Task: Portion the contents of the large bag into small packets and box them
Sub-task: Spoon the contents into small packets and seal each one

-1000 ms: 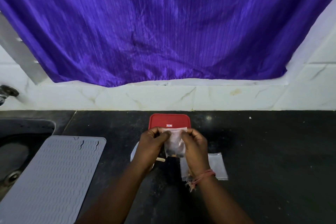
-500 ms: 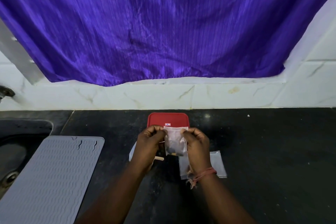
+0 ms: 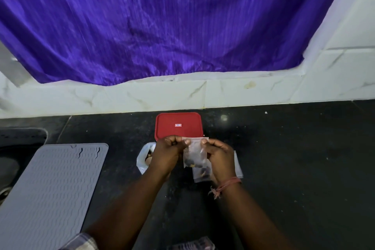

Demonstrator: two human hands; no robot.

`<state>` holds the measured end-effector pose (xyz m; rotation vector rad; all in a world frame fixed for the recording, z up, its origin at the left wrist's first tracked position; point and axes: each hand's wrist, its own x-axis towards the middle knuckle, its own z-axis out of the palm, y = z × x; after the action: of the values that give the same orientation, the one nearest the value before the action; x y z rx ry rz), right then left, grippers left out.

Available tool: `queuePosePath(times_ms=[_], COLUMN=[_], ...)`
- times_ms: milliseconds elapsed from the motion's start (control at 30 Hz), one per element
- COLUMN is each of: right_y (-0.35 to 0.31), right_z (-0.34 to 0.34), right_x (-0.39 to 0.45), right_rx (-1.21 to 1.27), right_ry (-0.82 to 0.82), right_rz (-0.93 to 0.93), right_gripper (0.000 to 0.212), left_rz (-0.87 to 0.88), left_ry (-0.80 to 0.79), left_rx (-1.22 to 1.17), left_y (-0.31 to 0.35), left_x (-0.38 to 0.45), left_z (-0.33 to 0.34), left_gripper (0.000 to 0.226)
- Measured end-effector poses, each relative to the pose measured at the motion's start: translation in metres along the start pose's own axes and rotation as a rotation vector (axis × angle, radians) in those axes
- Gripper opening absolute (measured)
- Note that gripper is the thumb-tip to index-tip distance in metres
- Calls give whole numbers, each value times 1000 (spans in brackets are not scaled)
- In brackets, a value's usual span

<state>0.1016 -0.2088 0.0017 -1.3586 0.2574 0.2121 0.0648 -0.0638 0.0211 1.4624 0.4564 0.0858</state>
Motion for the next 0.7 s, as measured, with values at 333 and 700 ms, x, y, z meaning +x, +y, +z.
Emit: queuePosePath(times_ms=[333, 700], right_y=[44, 70], right_z=[-56, -32], right_x=[-10, 7], right_rx=[-332, -542], right_ry=[8, 91], right_rz=[212, 163], right_gripper=[13, 10], left_rz=[-289, -549], left_ry=[92, 87], left_rx=[-52, 64], left_y=[-54, -71], left_x=[6, -6], left_z=[42, 39], left_gripper=[12, 25])
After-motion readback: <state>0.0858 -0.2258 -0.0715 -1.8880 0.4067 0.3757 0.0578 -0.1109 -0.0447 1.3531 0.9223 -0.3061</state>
